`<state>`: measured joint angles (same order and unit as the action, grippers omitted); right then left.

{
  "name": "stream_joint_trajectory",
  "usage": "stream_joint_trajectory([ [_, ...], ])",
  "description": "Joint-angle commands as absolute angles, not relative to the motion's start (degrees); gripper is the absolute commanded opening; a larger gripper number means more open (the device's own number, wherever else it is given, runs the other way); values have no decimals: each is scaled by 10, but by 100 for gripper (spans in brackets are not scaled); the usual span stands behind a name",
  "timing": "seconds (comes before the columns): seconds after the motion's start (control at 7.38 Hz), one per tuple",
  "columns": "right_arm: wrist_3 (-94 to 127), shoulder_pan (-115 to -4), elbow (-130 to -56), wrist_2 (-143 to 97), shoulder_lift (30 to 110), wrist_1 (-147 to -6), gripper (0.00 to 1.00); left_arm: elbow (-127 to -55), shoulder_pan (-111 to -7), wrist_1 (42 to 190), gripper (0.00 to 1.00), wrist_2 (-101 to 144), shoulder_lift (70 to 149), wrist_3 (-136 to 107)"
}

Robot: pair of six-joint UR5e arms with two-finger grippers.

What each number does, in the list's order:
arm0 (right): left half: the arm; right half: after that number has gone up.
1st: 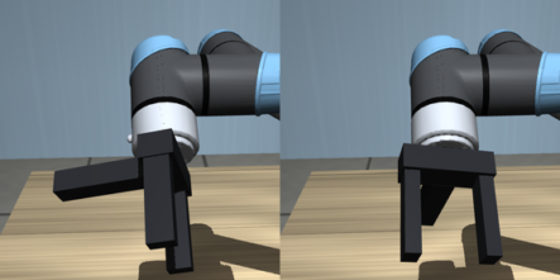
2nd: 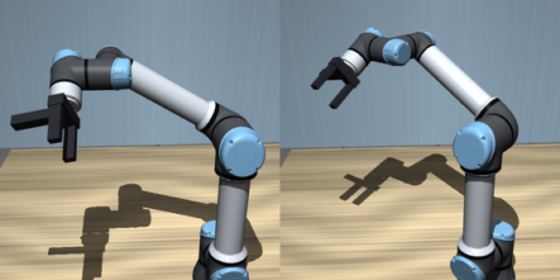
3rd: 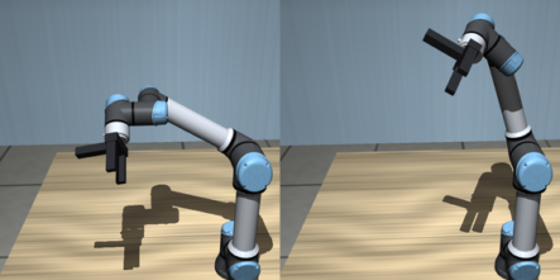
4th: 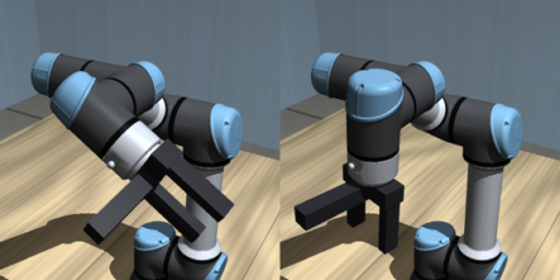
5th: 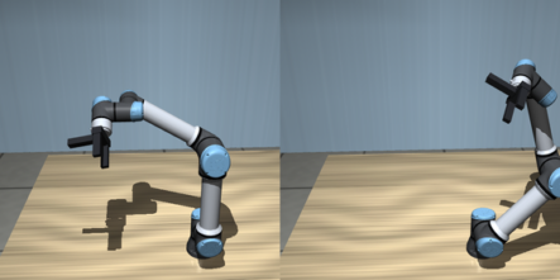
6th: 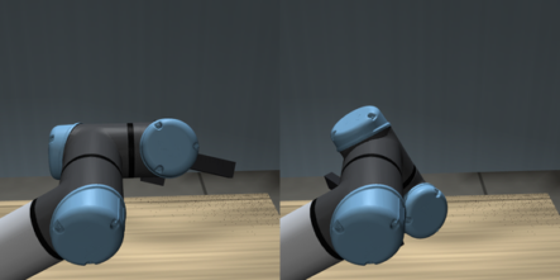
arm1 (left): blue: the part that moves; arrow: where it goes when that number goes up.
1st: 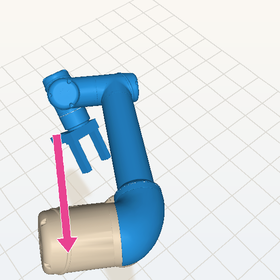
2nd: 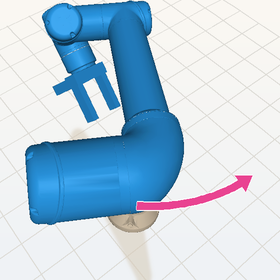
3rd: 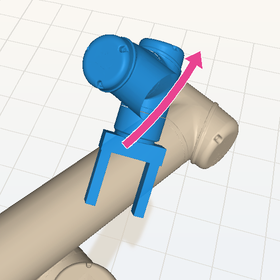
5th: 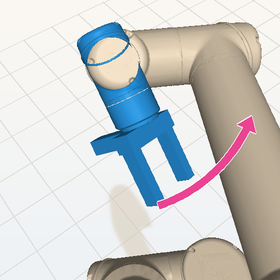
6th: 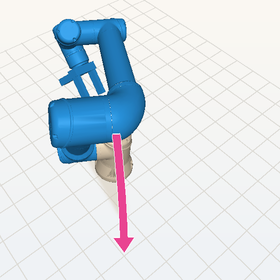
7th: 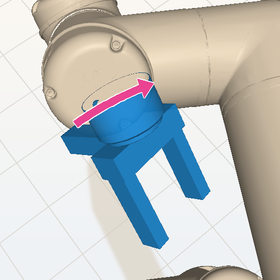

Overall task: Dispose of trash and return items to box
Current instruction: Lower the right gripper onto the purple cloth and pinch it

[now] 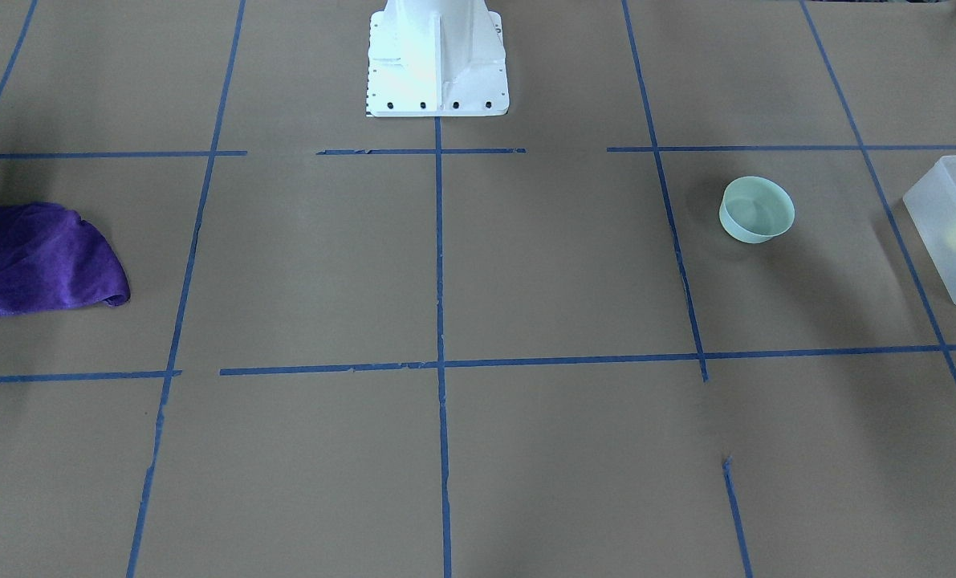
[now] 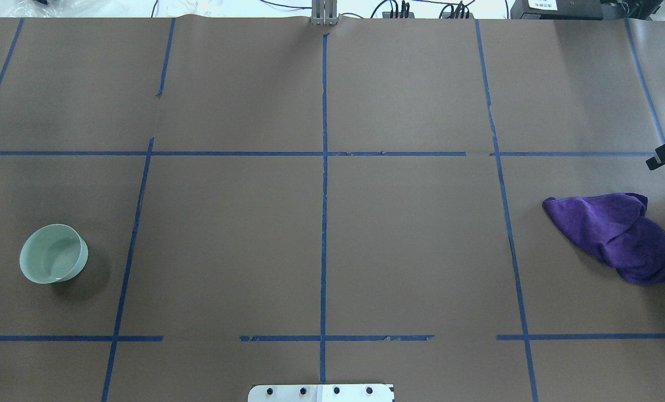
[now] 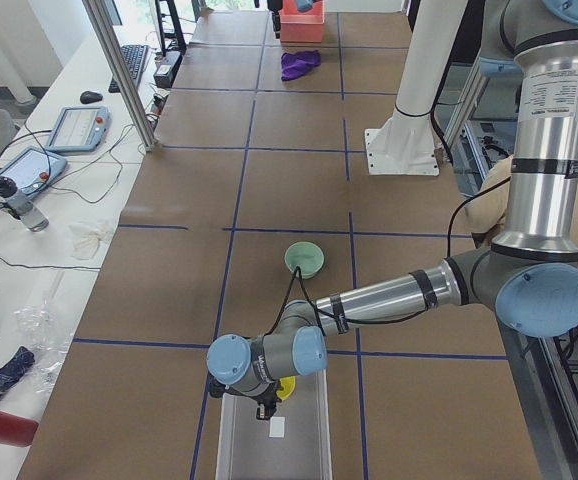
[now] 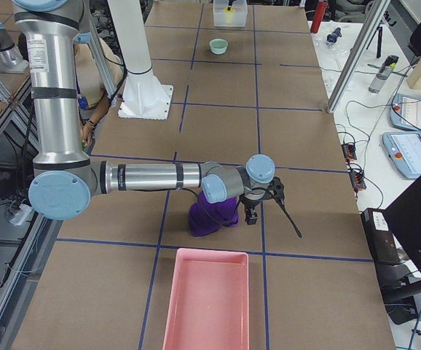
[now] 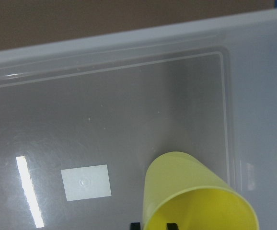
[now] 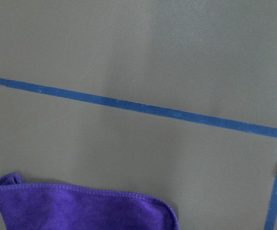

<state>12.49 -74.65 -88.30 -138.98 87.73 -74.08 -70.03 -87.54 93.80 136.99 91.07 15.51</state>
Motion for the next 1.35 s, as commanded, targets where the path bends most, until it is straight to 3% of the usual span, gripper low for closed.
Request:
stream_joint_trajectory([
  [0.0, 127, -733, -884, -1395, 877, -740, 100, -769, -878, 922, 100, 1367, 908, 154],
  [0.54, 295, -653, -891, -1367, 883, -608, 100, -1010, -885, 882, 100, 1362, 882, 66],
  [0.81, 368, -609, -945, -1360, 922, -564, 100, -1041, -866, 889, 100, 1366, 884, 9],
  [1.08, 494, -526, -1046, -1287, 1011, -563, 100, -1053, -818, 925, 100, 1366, 884, 6],
  [1.22, 508, -505, -1044, -1263, 1014, -563, 100, -1054, -810, 941, 100, 1366, 885, 4],
])
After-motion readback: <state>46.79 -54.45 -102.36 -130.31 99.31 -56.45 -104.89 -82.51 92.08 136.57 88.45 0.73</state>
